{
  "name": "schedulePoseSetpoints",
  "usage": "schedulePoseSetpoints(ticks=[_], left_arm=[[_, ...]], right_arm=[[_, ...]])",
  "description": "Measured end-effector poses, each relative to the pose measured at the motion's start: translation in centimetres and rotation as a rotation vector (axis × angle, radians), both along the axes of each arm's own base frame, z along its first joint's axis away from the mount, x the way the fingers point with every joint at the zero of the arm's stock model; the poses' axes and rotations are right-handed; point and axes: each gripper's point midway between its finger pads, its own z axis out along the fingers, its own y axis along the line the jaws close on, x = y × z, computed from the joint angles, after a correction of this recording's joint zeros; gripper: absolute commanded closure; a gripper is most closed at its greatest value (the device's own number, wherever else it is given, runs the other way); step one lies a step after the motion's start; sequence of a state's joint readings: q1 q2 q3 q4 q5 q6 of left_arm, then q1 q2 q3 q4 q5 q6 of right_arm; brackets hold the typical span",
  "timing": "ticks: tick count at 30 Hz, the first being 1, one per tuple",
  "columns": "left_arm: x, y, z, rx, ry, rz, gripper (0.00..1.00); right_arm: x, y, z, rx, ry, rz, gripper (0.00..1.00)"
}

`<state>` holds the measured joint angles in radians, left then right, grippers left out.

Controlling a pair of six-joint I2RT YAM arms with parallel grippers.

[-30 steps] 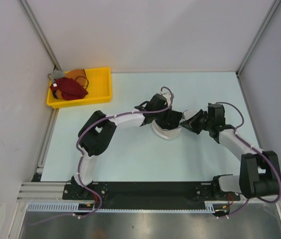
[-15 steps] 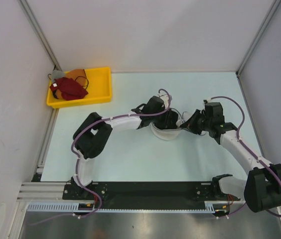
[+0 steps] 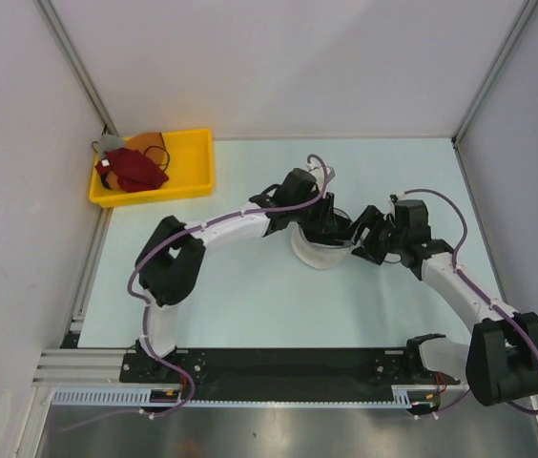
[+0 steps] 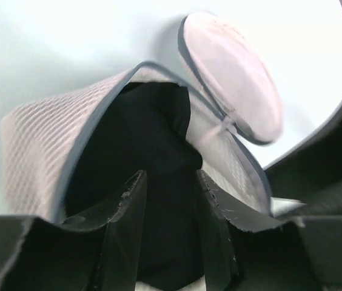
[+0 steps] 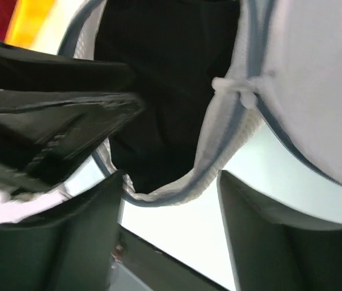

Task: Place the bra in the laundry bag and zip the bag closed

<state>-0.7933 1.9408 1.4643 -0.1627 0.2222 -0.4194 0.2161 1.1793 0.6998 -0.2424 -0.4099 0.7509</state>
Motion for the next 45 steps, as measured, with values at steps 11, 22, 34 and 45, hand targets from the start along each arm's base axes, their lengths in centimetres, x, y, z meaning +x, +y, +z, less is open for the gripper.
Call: schedulePoseSetpoints(ticks=[11,22,34,45], left_arm=[[0.5,-1.6,-5.2,0.03,0.09,-0.02,0.58],[0.1,-1.2,-5.4,0.031,0.092,-0.022,0.58],[-1.5,0.6,-4.3,0.028,0.075,-0.022,0.56],[-3.4,5.4,9.4,-0.078,-0.155,0.053,0.44]], right_arm=[[-1.0,-5.8,-3.3,0.124,0.041,-0.345,0.0],[0.3,-9.2,-6.2,0.222,0.067,-0.557,0.0],[2.3,-11.3,-4.3,0.003,-0.221,-0.437,0.94],[3.5,-4.5,9.0,-0.281,-0.619,-0.168,0.92]])
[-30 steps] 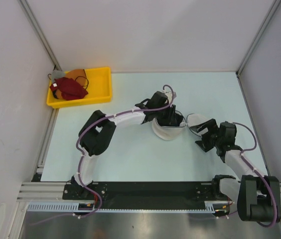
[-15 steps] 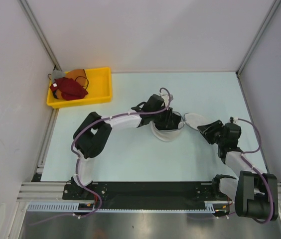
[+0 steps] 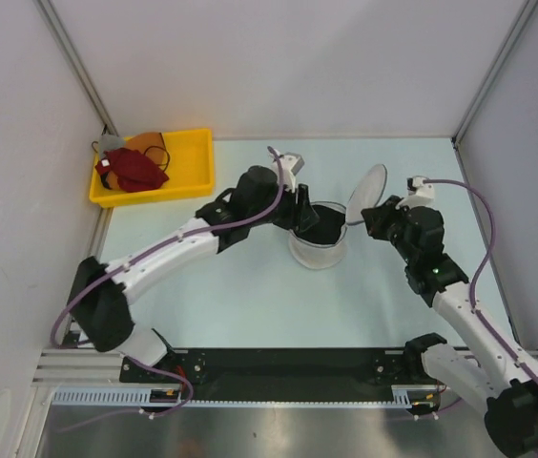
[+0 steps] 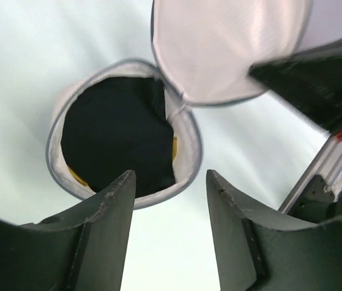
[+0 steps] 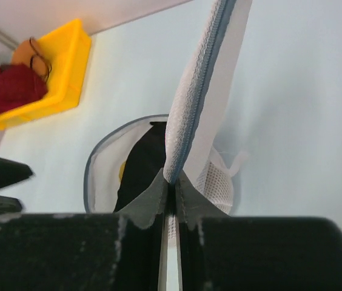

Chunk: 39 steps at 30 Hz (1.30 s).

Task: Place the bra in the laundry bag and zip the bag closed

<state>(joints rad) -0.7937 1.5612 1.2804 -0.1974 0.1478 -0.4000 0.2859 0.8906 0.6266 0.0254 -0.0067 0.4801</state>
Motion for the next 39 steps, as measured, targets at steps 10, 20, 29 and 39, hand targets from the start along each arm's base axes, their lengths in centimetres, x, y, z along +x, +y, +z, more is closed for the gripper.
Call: schedulePoseSetpoints(ticks=[10,20,29,39], left_arm=[[-2.8,10.4,3.0,-0.1,-0.055,0.208,0.39],[-4.0,14.0,3.0,-0.157,-0.036,0.283,0.36],[-4.3,7.5,-2.5,-0.06,0.123,0.094,0.31],[-3.2,-1.8,1.6,-0.085,0.048,-0.051,0.36]], right_arm=[[-2.7,10.9,-1.8,-0.466,-0.046,0.336,0.66],[-5.6,15.2,-4.9,-0.726,0.007,0.473,0.07],[-2.0,4.9,1.2,-0.222,0.122,0.154,0.0],[2.4,-3.3,-8.9,0.315,0.573,-0.009,0.0]])
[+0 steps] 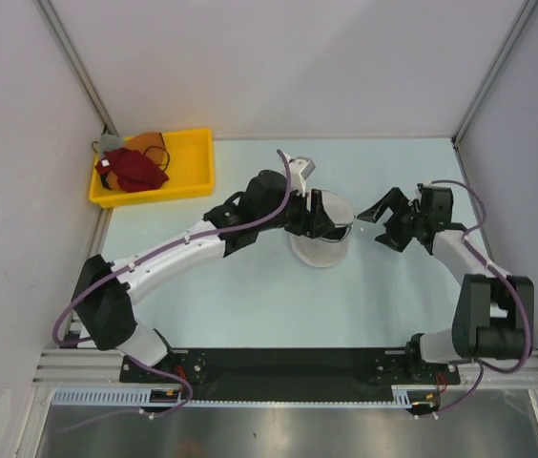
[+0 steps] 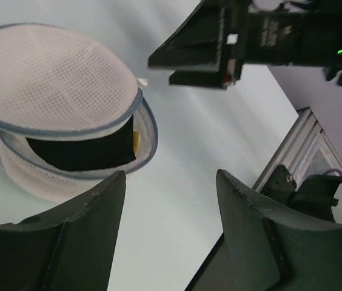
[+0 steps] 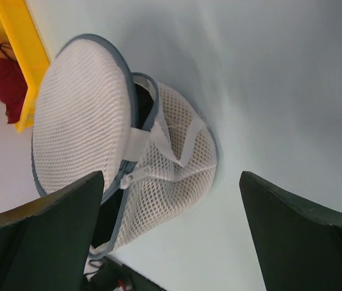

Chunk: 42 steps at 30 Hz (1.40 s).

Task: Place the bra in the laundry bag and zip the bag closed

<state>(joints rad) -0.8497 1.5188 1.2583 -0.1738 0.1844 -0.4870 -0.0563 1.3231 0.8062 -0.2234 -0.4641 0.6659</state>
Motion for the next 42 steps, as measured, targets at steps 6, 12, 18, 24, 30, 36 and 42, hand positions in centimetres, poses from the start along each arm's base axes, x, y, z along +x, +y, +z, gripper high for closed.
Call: schedulePoseSetpoints(ticks=[6,12,18,24,30,36,42], left_arm=[[-0.5,-1.6,-0.7,0.036,-0.008,0.007,0.42],[-3.5,-3.0,-2.1,0.099,-0.017,-0.016,0.46],[-4.6,-3.2,-2.9,0.148,-0.044,-0.013,0.5],[-4.3,-2.2,-4.4,0.197,-0.05,0.023,0.51],[-4.9,-1.5,-6.0,0.239,-0.045,0.039,0.44],[-6.1,-2.0,-4.9,0.185,-0.011,0.061,0.44],[-6.4,-2.5,-4.1,0.109,0.075,0.125,0.57]], right_arm=[[1.7,1.8,-2.8,0.165,0.087,-0.005,0.06],[3.5,3.2,-4.0,0.224,0.087,-0.013,0.17],[4.5,5.3,-5.0,0.291,0.101,0.001,0.5],[4.5,6.7,-3.4,0.346,0.072,0.004,0.68],[2.0,7.7,0.0,0.32,0.015,0.008,0.77],[-1.4,8.8,3.7,0.27,-0.071,0.009,0.78],[-3.8,9.8,4.8,0.201,-0.097,-0.009,0.78]])
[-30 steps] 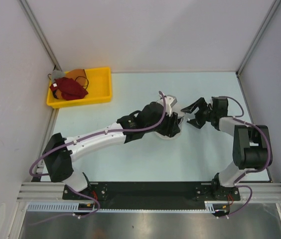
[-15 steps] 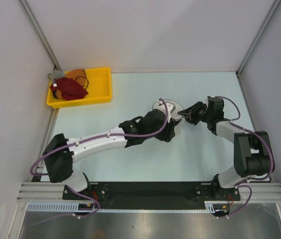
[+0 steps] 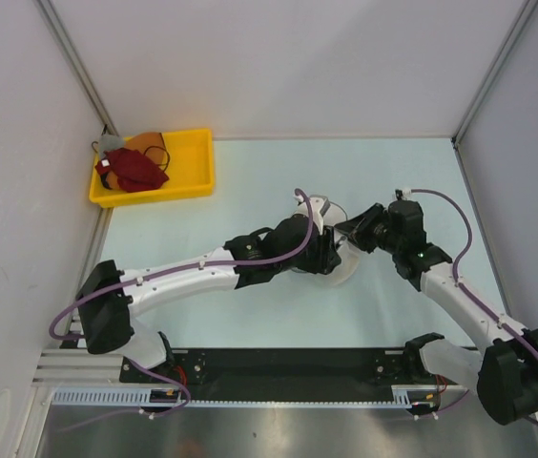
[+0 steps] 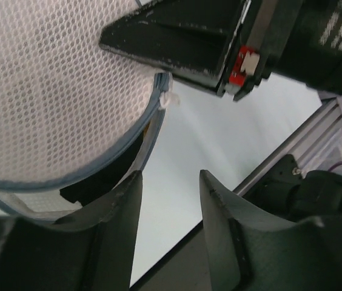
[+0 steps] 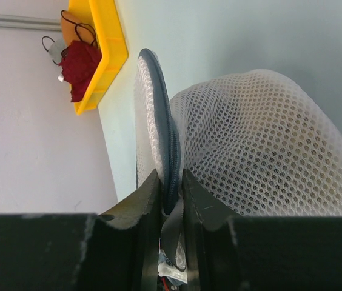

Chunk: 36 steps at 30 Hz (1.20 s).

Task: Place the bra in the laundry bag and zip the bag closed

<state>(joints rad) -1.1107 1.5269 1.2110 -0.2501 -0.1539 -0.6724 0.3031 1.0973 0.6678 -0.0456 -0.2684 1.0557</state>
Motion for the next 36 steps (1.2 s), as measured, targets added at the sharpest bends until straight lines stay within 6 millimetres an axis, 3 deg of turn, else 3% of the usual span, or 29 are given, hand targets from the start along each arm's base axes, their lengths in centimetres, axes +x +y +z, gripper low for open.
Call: schedulePoseSetpoints(ticks=[4,6,13,25,31,36], left_arm=[[0.0,-0.5,0.4,-0.023,0.029,0.021,0.69],[0.0,-0.8,0.6,-0.03,0.036,0.024,0.71],[-0.5,-0.9,0.6,-0.017,0.061,0.034,0.57],[0.6,-0.6,-1.0,0.069,0.072,0.097,0.6],[0.8,-0.5,-1.2,0.105,0.058,0.103,0.53],[0.8,-0.1,-1.6,0.155,0.041,0.093,0.6]], right_arm=[[-1.1,0.9,0.0,-0.044,-0.006,-0.021,0.78],[-1.5,1.1,-0.1,-0.063,-0.005,-0.031,0.78],[-2.3,1.2,-0.9,-0.132,0.002,-0.098,0.79],[-3.5,1.3,-0.1,-0.187,-0.042,-0.146,0.83],[-3.5,1.2,0.2,-0.19,-0.054,-0.162,0.89],[-3.7,1.2,0.1,-0.203,-0.054,-0.164,0.88]])
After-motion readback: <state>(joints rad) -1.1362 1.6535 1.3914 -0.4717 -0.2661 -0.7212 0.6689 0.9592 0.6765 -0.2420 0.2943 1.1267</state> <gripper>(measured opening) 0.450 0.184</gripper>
